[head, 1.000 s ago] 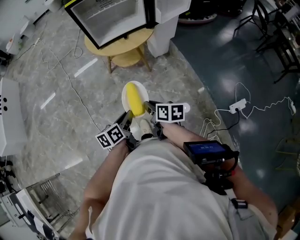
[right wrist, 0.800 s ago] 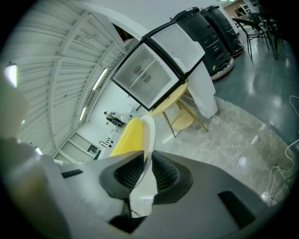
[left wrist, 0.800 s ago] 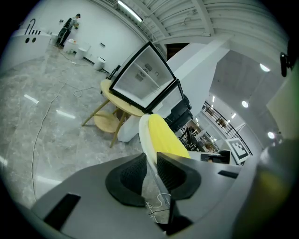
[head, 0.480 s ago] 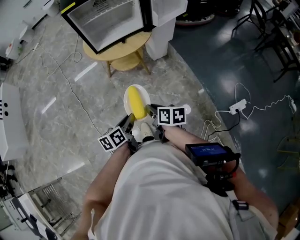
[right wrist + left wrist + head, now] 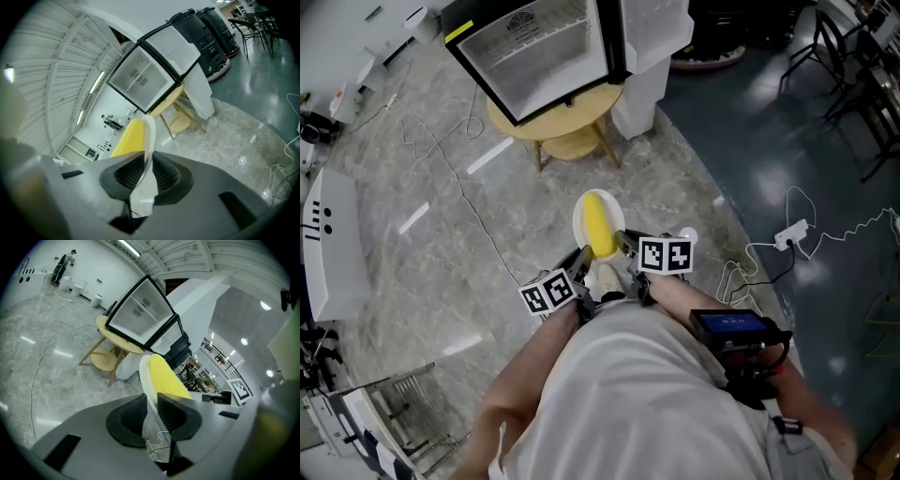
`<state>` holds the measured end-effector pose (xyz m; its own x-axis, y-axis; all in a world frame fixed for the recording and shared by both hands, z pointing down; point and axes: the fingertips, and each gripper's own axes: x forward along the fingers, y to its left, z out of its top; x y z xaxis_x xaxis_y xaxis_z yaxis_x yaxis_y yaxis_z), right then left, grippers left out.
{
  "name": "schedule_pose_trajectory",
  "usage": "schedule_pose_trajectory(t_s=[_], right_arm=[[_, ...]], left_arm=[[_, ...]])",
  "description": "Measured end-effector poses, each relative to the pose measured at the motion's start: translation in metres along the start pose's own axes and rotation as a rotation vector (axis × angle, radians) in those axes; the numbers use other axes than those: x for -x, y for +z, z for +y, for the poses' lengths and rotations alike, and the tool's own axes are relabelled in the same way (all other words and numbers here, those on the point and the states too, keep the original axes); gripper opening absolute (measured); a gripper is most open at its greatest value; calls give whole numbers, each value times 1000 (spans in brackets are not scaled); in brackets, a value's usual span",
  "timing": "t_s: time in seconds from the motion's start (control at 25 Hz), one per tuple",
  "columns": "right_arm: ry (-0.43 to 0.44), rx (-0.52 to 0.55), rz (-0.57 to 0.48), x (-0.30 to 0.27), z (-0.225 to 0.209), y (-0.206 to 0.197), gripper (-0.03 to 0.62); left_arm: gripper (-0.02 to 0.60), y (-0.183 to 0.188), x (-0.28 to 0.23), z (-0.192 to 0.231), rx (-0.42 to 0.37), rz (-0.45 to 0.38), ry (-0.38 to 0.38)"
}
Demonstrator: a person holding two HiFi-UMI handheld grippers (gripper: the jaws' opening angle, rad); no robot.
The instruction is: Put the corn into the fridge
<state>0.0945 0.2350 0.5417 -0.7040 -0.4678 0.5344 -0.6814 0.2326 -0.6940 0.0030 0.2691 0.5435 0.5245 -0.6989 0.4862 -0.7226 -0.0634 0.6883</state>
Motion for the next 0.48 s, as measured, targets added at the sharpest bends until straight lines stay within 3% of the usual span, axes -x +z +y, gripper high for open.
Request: schedule_pose_trajectory(t_s=[0.48], right_arm=[[-14,-14,-9,-12,-8,21,51]], left_arm=[[71,18,-20,0,-5,26,-16]])
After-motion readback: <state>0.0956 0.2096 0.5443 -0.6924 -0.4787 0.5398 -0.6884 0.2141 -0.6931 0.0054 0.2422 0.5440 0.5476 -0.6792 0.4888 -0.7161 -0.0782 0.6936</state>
